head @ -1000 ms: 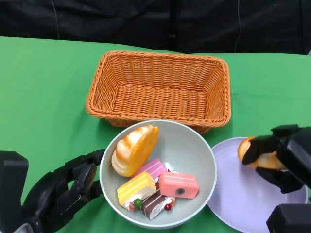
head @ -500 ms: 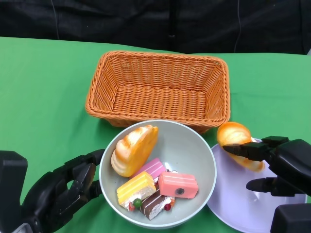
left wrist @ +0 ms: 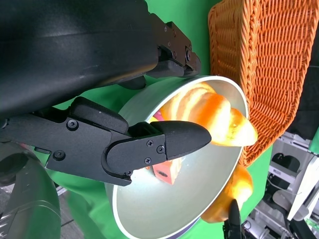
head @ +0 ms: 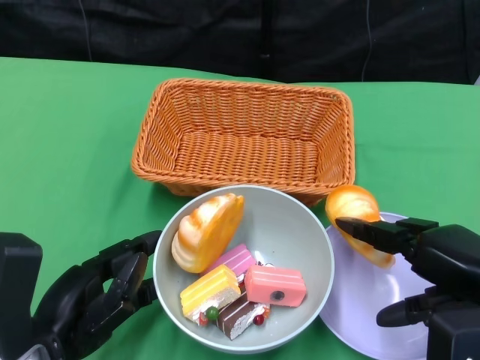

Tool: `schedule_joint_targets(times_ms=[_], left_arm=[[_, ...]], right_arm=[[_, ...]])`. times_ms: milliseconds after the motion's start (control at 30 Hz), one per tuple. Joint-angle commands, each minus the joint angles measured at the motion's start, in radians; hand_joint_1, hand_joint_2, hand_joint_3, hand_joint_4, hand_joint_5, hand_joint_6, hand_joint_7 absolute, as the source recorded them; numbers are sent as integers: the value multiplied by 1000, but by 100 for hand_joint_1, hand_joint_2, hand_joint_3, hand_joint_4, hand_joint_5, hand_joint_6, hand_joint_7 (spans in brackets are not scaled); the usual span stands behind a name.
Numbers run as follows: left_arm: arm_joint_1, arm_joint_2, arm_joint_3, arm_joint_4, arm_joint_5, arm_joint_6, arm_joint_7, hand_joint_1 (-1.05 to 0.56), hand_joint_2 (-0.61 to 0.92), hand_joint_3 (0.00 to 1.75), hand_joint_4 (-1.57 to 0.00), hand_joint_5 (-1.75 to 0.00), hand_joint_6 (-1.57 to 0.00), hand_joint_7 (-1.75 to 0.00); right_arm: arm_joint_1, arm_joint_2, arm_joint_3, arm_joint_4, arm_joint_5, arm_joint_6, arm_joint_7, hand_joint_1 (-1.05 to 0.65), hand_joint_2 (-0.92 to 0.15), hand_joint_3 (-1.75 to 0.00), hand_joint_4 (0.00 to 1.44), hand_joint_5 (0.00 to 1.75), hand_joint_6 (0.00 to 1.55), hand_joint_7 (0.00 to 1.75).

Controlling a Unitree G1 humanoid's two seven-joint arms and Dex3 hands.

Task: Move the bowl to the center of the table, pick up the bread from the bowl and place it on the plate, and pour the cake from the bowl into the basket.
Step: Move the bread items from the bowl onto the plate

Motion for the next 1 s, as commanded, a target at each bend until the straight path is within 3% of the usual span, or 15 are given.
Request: schedule_joint_targets(times_ms=[33,300,333,367,467,600,800,967,1000], left_arm=[[3,20,4,-5,1,1,-8,-73,92,62,-10,-64,-30,0],[2,20,5,-3,-1,4,-8,-73,92,62,-12,-65,-30,0],[2,20,5,-1,-1,2,-10,-73,92,62,-12,-65,-30,0],[1,20,5,1,-2,1,-12,-73,92,62,-12,-65,-30,0],[1,20,6,-2,-3,5,-10,-73,92,62,-12,-65,-30,0],[2,23,5,-2,-2,3,-12,-73,92,62,-10,-65,-29,0],[2,25,4,1,-1,-5,-18,-72,92,62,-10,-65,-29,0],[0,25,4,4,-2,-4,-16,-72,92,63,-10,-65,-29,0],[0,25,4,4,-2,-2,-14,-72,92,62,-10,-65,-29,0]], right_arm=[[11,-19,-25,-43,-7,-7,-11,-83,-92,-19,6,13,14,2],[22,-20,-55,-113,-85,1,-54,-79,-92,-29,34,28,21,4],[23,-25,-59,-125,-106,10,-55,-78,-92,-31,39,30,34,10],[24,-27,-64,-135,-123,18,-58,-77,-92,-33,43,28,58,14],[28,-25,-80,-152,-149,38,-71,-76,-92,-33,54,21,97,12],[28,-25,-93,-163,-174,55,-83,-76,-92,-35,69,15,117,8],[28,-19,-105,-173,-200,72,-105,-77,-92,-35,79,15,123,7],[31,-6,-114,-191,-185,90,-116,-73,-92,-31,93,14,103,1],[33,-3,-116,-194,-176,88,-121,-72,-92,-28,101,15,88,0]])
